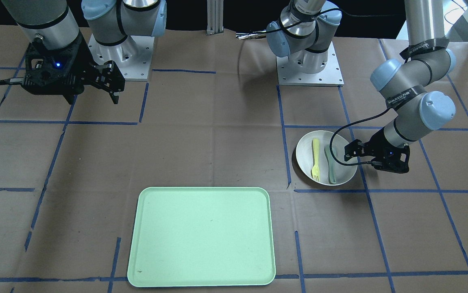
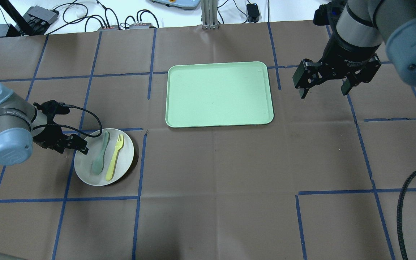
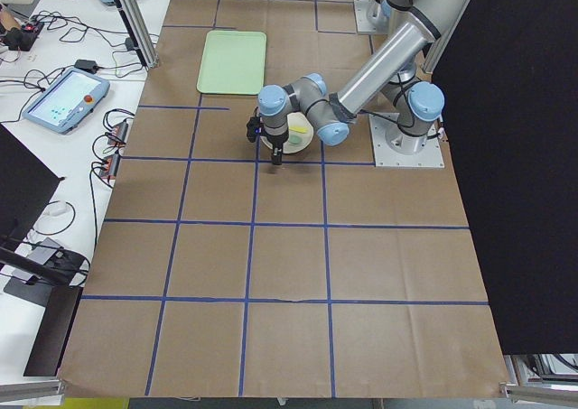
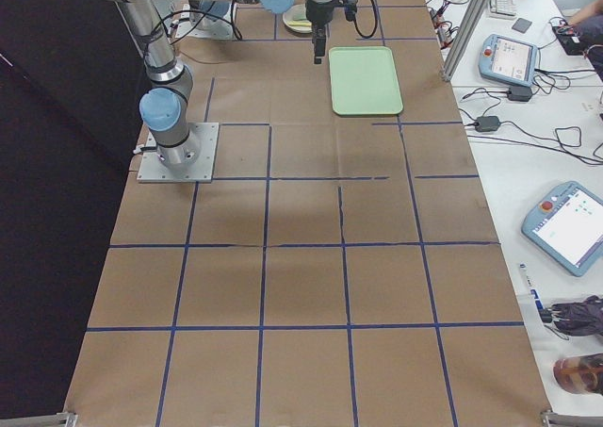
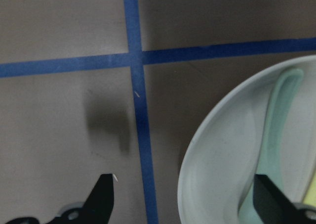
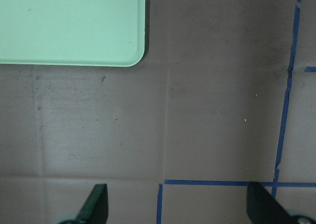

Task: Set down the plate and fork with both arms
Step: 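Close the left gripper on the white plate's rim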

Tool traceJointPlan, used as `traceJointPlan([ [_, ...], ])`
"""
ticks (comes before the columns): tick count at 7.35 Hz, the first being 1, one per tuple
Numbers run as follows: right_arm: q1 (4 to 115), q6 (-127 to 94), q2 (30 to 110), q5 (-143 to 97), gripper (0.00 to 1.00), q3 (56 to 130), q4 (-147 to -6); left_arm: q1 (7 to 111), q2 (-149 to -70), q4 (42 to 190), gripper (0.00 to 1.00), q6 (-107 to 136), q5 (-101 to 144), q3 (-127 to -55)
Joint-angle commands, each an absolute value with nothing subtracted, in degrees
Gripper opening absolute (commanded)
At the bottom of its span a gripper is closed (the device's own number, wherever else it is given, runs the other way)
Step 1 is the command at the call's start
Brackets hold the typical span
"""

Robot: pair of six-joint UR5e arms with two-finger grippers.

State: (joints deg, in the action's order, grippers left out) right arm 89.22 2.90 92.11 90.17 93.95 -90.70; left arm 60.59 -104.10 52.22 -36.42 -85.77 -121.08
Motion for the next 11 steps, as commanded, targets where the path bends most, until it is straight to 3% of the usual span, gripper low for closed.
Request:
traceJointPlan([
  [1,89.21,2.90,92.11,90.09,1.00,93.96,-90.70,60.03,-103.10,52.21,0.99,-36.56,-85.25,-121.99],
  [6,89.21,2.90,92.11,90.09,1.00,93.96,-90.70,60.03,-103.27,52.73,0.98,-38.32,-85.17,-122.34],
  [8,89.21,2.90,92.11,90.00,1.00,93.96,-90.70,59.94,-104.23,52.65,0.83,-38.50,-85.17,-122.43],
  [9,89.21,2.90,92.11,90.00,1.00,93.96,-90.70,59.94,-104.33,52.73,0.71,-38.41,-85.25,-122.43],
  [11,89.21,2.90,92.11,90.00,1.00,93.96,-90.70,59.94,-103.98,52.73,0.35,-38.58,-85.17,-122.52],
])
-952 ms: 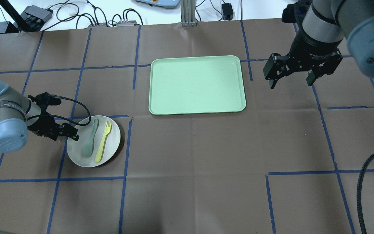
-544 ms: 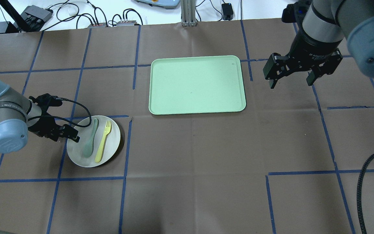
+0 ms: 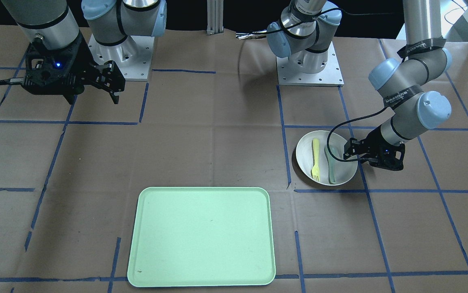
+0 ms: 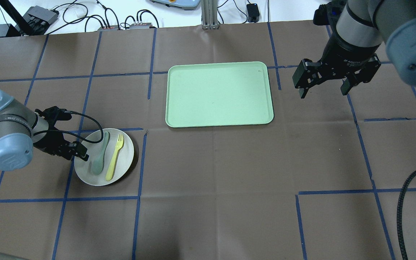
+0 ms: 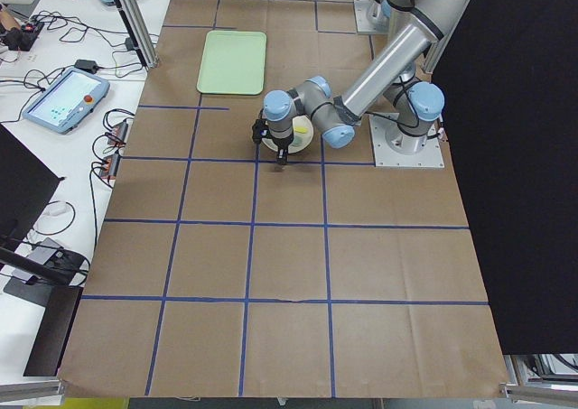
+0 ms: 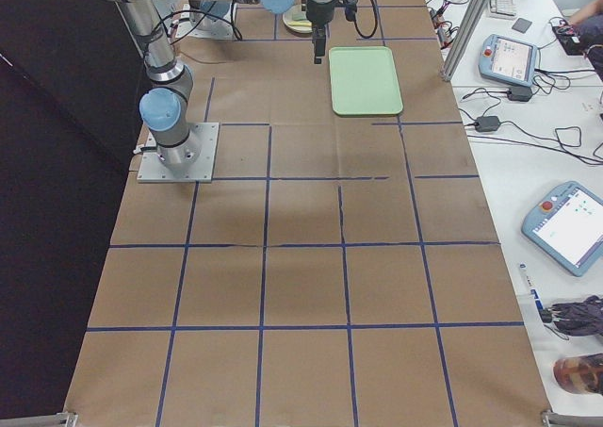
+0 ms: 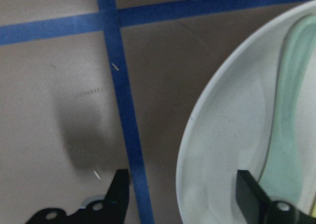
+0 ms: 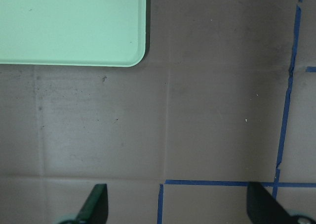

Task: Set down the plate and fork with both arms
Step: 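Close the left gripper on the white plate's rim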

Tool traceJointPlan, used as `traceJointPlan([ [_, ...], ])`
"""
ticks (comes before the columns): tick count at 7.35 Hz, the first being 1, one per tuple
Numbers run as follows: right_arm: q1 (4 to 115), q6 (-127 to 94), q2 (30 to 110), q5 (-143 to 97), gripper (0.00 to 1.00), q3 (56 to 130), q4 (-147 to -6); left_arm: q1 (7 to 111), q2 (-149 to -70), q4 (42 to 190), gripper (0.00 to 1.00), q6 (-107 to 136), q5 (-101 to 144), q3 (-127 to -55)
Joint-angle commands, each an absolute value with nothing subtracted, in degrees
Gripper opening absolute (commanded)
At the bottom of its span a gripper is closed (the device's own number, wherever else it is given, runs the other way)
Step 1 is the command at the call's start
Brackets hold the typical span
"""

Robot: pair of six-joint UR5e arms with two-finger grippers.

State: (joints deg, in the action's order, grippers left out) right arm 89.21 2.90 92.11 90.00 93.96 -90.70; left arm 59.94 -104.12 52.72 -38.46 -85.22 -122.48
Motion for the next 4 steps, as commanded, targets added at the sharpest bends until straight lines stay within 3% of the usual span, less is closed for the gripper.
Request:
traceJointPlan([
  [1,89.21,2.90,92.11,90.00,1.00,93.87,-90.70,59.94,-103.89,52.73,0.26,-38.58,-85.08,-122.52],
  [4,89.21,2.90,92.11,89.91,1.00,93.87,-90.70,59.94,-103.54,52.65,0.10,-38.50,-84.73,-122.43],
])
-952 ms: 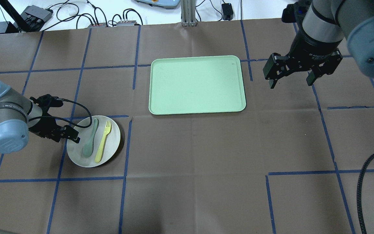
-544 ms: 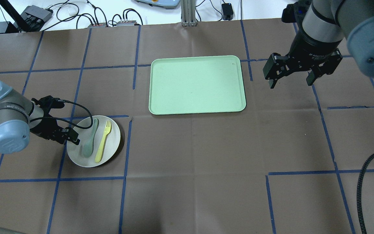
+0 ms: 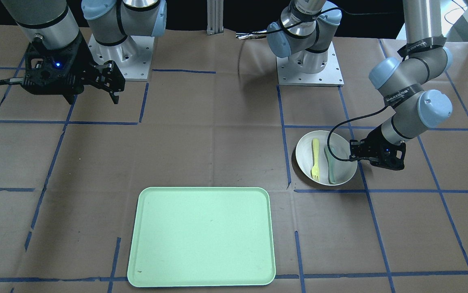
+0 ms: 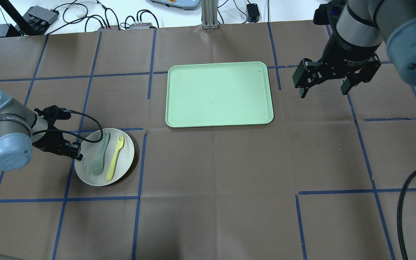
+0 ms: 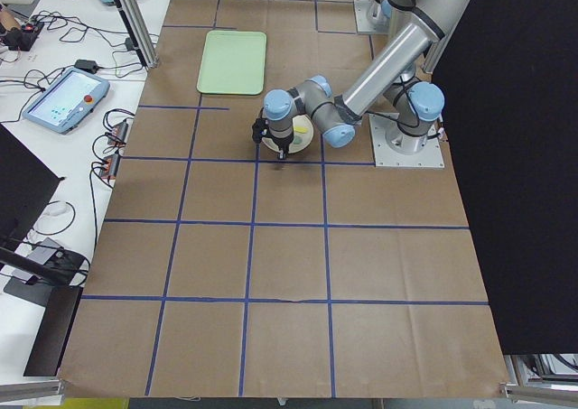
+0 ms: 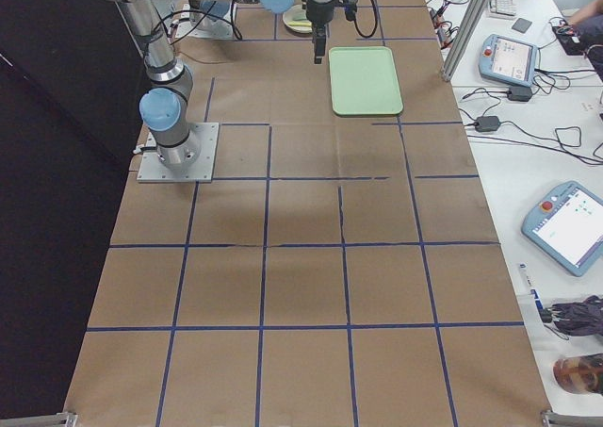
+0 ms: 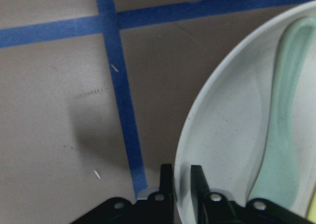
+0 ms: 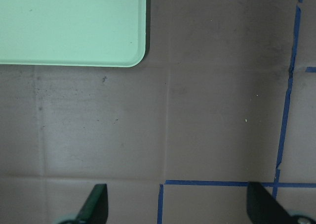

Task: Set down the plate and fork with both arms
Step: 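Carry the white plate with the left gripper onto the green tray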

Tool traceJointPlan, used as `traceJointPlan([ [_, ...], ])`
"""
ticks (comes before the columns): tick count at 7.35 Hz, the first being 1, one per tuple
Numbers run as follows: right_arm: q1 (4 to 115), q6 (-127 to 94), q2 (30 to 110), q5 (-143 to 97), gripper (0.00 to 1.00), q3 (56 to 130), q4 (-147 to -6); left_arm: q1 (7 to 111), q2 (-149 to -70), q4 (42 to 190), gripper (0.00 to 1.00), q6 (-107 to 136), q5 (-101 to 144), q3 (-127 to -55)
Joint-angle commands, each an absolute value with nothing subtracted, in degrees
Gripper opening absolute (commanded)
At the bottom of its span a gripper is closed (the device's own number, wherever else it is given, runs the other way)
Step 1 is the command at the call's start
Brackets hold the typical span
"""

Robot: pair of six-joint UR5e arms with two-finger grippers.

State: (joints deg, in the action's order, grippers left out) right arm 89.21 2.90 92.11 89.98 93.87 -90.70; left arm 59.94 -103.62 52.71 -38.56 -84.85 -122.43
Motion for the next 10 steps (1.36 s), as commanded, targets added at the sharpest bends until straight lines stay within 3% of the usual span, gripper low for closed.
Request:
traceJointPlan([
  [1,89.21,2.90,92.11,89.91,1.00,93.87,-90.70,59.94,-103.19,52.65,0.05,-38.41,-84.64,-122.43],
  [6,89.21,2.90,92.11,89.91,1.00,93.87,-90.70,63.09,-101.08,52.73,0.01,-27.56,-74.38,-120.50],
  [10,89.21,2.90,92.11,89.91,1.00,93.87,-90.70,79.15,-103.26,53.43,0.01,-5.33,-70.58,-112.79],
])
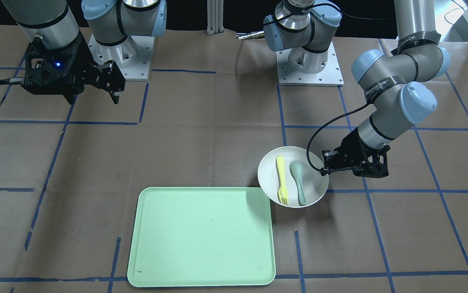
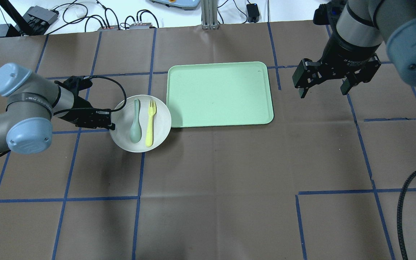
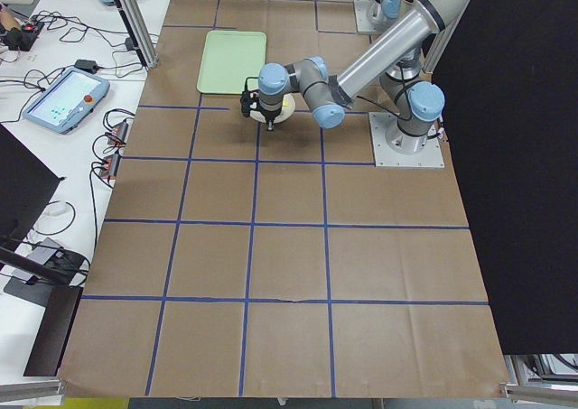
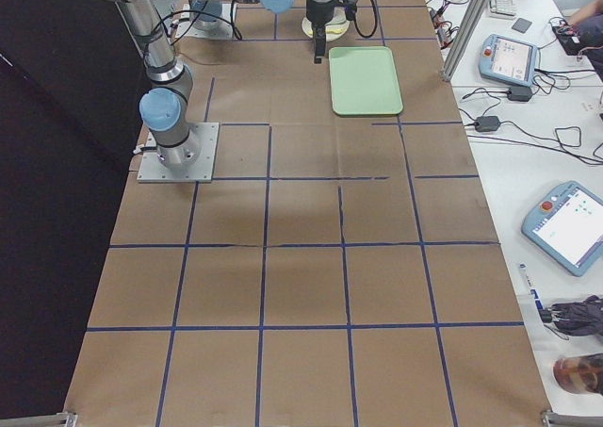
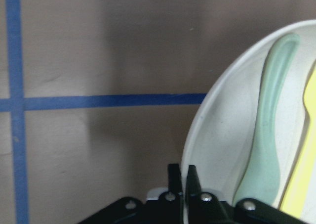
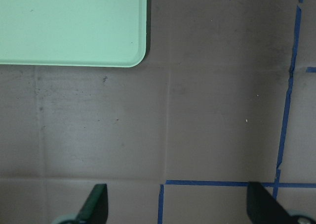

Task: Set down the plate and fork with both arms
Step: 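Carry the white plate with the left gripper onto the green tray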

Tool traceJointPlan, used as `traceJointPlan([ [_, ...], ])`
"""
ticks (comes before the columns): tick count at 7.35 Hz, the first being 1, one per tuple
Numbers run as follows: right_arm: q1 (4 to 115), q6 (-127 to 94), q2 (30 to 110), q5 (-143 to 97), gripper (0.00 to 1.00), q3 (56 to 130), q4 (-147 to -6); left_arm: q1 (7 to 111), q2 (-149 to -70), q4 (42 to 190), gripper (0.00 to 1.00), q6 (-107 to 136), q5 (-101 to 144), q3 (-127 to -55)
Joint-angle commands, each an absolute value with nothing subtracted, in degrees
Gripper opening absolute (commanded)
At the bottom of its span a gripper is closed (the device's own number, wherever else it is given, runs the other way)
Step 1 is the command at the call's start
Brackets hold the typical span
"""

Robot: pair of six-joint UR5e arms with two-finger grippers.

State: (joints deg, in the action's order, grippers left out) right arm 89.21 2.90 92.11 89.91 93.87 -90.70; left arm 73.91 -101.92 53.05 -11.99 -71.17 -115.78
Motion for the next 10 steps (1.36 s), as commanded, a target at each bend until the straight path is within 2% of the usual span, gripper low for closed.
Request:
traceJointPlan([
  [1,89.21,2.90,92.11,89.91,1.00,93.87,-90.70,82.93,-106.40,53.44,0.01,-3.53,-70.49,-108.94],
  [4,89.21,2.90,92.11,89.91,1.00,93.87,-90.70,91.65,-119.14,53.44,0.01,0.70,-69.08,-96.19],
  [6,89.12,2.90,92.11,89.82,1.00,93.87,-90.70,93.68,-126.09,53.44,0.01,0.88,-69.26,-89.33],
  [8,89.12,2.90,92.11,89.82,1.00,93.87,-90.70,94.21,-130.94,53.44,0.01,1.05,-69.17,-83.44],
  [10,89.12,2.90,92.11,89.82,1.00,93.87,-90.70,94.39,-131.83,53.44,0.03,2.11,-69.00,-81.39],
])
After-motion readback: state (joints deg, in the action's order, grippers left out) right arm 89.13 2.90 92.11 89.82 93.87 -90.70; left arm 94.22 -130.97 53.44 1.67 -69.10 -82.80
